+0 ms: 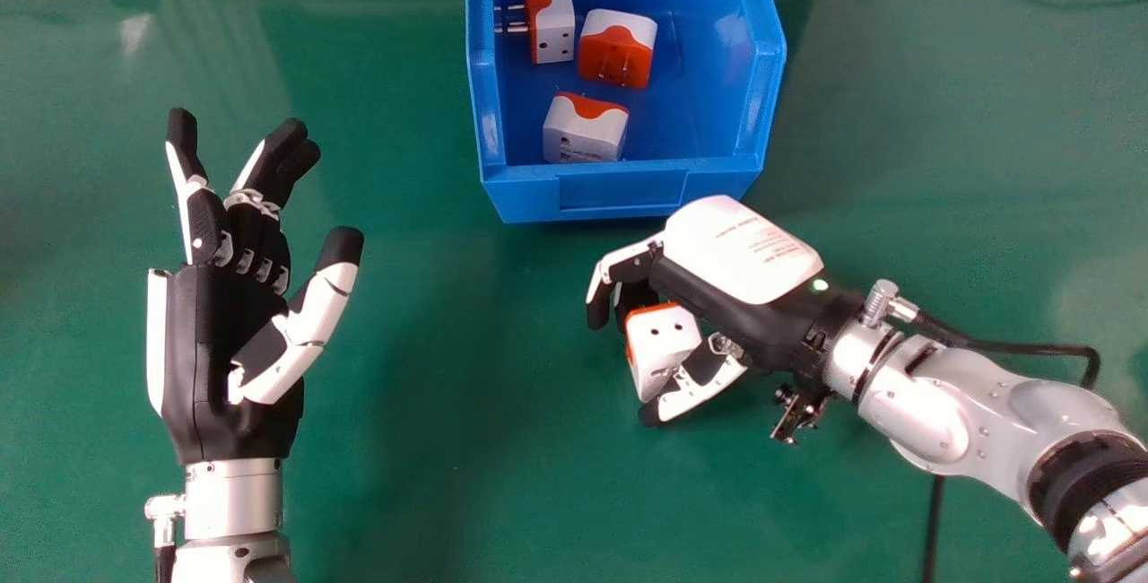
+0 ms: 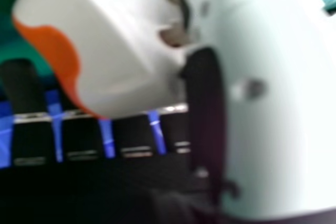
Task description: Pick all objects and put in blue box
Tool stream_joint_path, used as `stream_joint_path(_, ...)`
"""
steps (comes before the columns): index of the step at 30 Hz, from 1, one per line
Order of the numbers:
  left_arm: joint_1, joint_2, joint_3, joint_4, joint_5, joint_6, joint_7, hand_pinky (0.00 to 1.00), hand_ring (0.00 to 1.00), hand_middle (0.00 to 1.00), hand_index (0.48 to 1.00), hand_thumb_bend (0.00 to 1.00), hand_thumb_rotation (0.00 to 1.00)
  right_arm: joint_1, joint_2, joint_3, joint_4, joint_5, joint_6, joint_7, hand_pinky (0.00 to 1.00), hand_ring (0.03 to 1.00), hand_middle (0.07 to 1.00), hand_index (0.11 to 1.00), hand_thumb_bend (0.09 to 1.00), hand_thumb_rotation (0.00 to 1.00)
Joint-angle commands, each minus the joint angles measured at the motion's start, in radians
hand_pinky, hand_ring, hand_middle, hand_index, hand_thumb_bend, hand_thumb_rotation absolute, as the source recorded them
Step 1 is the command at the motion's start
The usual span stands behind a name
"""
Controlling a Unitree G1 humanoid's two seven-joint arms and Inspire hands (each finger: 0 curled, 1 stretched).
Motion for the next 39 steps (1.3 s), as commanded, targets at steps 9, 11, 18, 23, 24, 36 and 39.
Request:
stream_joint_path(9,-0.001,0.01,-0.004,-0.016,0.007,-0.012,-0.002,1.0,0.87,0.87,0.491,0.49,0.1,-0.026,-0.018,0.006,-0.019,-0.012,-0.009,-0.067,0.38,0.417,0.467,0.517,0.539,0.0)
stream_joint_path(11,-0.002,0.011,-0.004,-0.016,0.009,-0.013,0.001,1.0,0.87,0.87,0.491,0.49,0.1,-0.028,-0.019,0.006,-0.02,-0.021,-0.006,-0.078,0.37,0.415,0.465,0.515,0.536,0.0)
stream_joint_path(18,-0.001,0.012,-0.005,-0.017,0.005,-0.013,-0.002,1.0,0.87,0.88,0.491,0.49,0.1,-0.032,-0.024,0.0,-0.028,-0.023,-0.012,-0.087,0.37,0.411,0.463,0.51,0.531,0.0)
stream_joint_path(23,-0.002,0.011,-0.007,-0.018,0.013,-0.014,0.009,1.0,0.87,0.88,0.491,0.49,0.1,-0.029,-0.044,-0.036,-0.056,0.031,-0.05,-0.031,0.37,0.41,0.462,0.508,0.53,0.0)
stream_joint_path(24,-0.002,0.011,-0.007,-0.018,0.014,-0.015,0.01,1.0,0.87,0.88,0.491,0.49,0.1,-0.027,-0.051,-0.048,-0.07,0.052,-0.062,-0.009,0.37,0.41,0.462,0.508,0.53,0.0)
stream_joint_path(36,-0.008,0.006,-0.013,-0.012,0.031,-0.029,0.03,1.0,0.89,0.89,0.49,0.49,0.1,0.015,-0.115,-0.201,-0.308,0.235,-0.13,0.157,0.31,0.371,0.459,0.509,0.527,0.0)
stream_joint_path(39,-0.007,0.003,-0.017,-0.014,0.032,-0.031,0.033,1.0,0.89,0.89,0.49,0.49,0.1,0.016,-0.114,-0.217,-0.315,0.218,-0.135,0.14,0.3,0.359,0.458,0.509,0.527,0.0)
